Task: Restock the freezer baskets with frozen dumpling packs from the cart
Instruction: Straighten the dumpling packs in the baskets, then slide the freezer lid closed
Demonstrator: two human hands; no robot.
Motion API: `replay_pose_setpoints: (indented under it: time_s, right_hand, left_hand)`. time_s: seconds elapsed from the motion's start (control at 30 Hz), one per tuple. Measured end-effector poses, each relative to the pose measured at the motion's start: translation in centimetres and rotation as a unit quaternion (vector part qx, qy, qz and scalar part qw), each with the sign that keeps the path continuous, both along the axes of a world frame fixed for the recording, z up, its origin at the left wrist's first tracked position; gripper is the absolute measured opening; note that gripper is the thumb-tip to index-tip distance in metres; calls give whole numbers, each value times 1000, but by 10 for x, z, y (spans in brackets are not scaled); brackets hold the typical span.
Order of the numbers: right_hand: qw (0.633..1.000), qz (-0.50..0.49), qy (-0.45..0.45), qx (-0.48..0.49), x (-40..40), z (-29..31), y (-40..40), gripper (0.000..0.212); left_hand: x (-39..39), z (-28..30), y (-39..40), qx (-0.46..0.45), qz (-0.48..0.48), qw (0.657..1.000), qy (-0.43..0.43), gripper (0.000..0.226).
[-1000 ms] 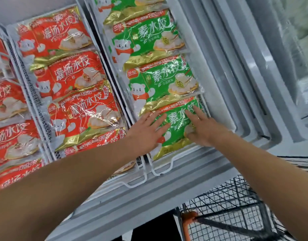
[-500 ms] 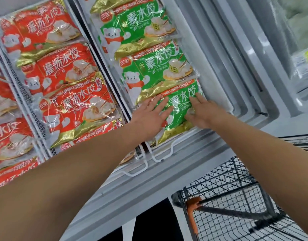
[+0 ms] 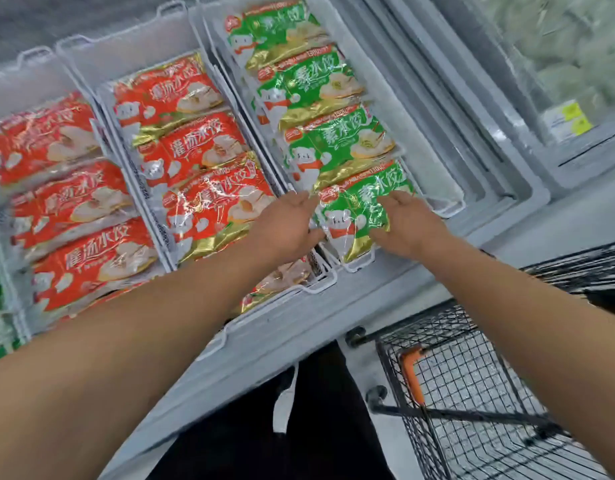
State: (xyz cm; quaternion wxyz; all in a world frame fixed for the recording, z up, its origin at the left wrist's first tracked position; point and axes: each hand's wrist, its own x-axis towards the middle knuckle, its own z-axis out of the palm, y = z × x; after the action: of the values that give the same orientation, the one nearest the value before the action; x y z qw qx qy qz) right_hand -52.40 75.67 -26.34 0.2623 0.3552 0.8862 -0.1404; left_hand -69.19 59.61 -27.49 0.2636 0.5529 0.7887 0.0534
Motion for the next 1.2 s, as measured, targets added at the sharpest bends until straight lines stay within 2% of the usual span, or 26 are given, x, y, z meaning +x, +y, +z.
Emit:
replay_pose_setpoints:
  time_s: [0.17, 0.33, 0.53, 0.77, 0.93, 1.1, 1.2]
  right_hand:
    - [999, 9, 43, -12, -4, 36, -70, 76]
    - [997, 53, 60, -5, -12, 65, -121, 77]
    - [987, 116, 108, -1, -18, 80, -187, 79]
    - [975, 181, 126, -21, -23, 96, -280, 80]
    - [958, 260, 121, -24, -55, 111, -346, 80]
    - [934, 331, 133, -30, -112, 115, -429, 82]
    - [923, 364, 121, -44, -145, 101, -487, 79]
  left_hand:
    - [4, 39, -66, 20, 114, 993, -36, 70]
    - [14, 73, -120, 42, 179, 982, -40, 69]
    - [21, 101, -205, 65, 256, 964, -1, 69]
    - [30, 127, -321, 65, 348, 935, 18, 69]
    - [21, 132, -407, 73, 403, 911, 41, 68]
    - [-3, 112, -498, -1, 419, 904, 79, 71]
    - [-22, 90, -549, -26, 427, 901, 68, 75]
